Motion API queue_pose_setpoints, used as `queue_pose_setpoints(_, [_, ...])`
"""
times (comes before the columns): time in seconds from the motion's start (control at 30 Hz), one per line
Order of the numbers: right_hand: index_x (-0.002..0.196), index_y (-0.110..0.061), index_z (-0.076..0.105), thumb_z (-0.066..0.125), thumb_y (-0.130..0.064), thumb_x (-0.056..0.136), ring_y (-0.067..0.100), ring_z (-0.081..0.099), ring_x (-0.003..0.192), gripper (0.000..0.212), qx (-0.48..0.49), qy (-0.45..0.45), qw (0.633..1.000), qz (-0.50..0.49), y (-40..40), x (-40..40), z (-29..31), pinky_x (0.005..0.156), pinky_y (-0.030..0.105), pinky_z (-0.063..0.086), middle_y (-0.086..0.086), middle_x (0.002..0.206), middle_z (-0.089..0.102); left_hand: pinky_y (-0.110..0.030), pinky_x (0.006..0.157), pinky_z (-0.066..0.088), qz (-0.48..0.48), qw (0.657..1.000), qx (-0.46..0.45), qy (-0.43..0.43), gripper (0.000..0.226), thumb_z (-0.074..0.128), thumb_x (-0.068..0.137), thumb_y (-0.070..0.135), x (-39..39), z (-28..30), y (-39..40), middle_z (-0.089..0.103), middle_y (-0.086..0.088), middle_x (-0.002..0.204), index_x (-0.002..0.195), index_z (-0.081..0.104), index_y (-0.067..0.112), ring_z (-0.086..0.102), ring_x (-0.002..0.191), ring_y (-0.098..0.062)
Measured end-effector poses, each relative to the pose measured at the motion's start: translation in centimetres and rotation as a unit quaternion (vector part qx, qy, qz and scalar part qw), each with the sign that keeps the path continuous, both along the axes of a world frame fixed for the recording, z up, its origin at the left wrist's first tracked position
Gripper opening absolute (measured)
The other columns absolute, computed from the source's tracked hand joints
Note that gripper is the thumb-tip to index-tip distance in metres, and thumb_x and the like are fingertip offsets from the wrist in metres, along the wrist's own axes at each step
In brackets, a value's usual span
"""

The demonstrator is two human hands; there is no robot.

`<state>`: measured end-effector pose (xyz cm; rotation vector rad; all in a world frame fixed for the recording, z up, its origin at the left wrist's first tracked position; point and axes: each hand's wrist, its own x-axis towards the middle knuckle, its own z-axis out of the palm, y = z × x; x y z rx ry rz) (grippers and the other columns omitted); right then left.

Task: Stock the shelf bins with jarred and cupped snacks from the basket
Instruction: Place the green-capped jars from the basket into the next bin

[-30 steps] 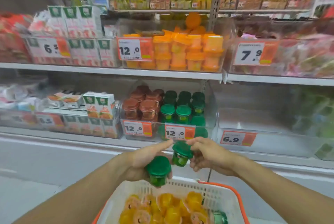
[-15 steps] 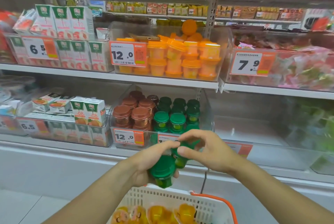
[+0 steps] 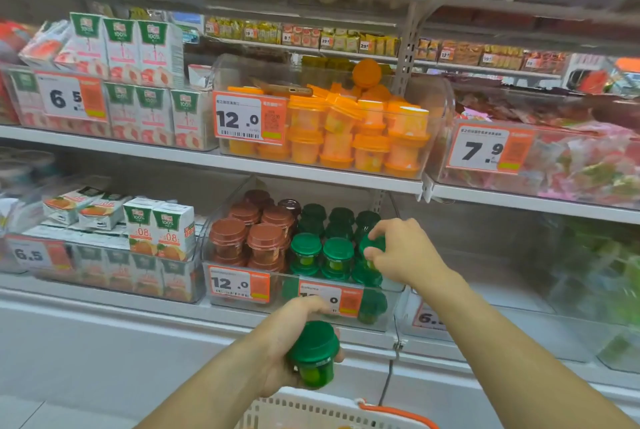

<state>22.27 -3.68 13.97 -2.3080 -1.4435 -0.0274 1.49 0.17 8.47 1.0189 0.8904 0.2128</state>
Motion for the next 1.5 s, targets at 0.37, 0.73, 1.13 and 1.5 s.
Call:
queue_pose_setpoints(0.37, [0.103,-0.009,0.064,0.075,-0.032,0.087,0.032,0.063,0.097,0.031,-0.105,-0.142,0.982,-0.064,3.8,0.5,-2.1,0.077,0.038,0.054,0.011,0.101,0.067,-0.024,0.057,0.048,-0.061,0.997,0.024,0.035,0.047,0.054,0.094,0.047,1.2,-0.9,0.0,0.073,-0.016,0.081,0.126,0.056,0.011,0.066,0.055,-0.02])
queue_pose_setpoints(0.73, [0.113,-0.012,0.07,0.063,-0.004,0.088,0.028,0.066,0.094,0.027,-0.116,-0.18,0.975,-0.061,3.9,0.9,-3.1,0.079,0.039,0.058,0.01,0.107,0.07,-0.041,0.066,0.057,0.039,0.998,-0.023,-0.042,0.026,0.051,0.087,0.01,0.6,-1.4,0.4,0.065,-0.027,0.113,0.113,0.054,0.006,0.068,0.09,-0.037])
queue_pose_setpoints(1.13, [0.123,-0.038,0.065,0.078,-0.044,0.08,0.009,0.07,0.097,0.045,-0.159,0.248,0.917,0.269,-0.1,-4.3,3.7,0.08,0.028,0.057,-0.008,0.114,0.07,-0.043,0.075,0.061,0.174,0.978,0.04,-0.103,0.017,0.066,0.09,0.014,0.0,1.0,1.6,0.074,-0.013,0.082,0.101,0.071,0.003,0.069,0.073,-0.024])
queue_pose_setpoints(1.5, [0.091,-0.03,0.078,0.084,-0.058,0.065,0.002,0.066,0.083,0.039,0.011,0.164,0.965,0.206,1.4,-3.9,2.2,0.078,0.026,0.052,-0.011,0.09,0.074,-0.038,0.064,0.056,0.169,0.981,0.024,-0.097,0.039,0.046,0.098,0.036,0.2,1.9,1.1,0.07,-0.021,0.104,0.11,0.064,0.003,0.071,0.087,-0.035])
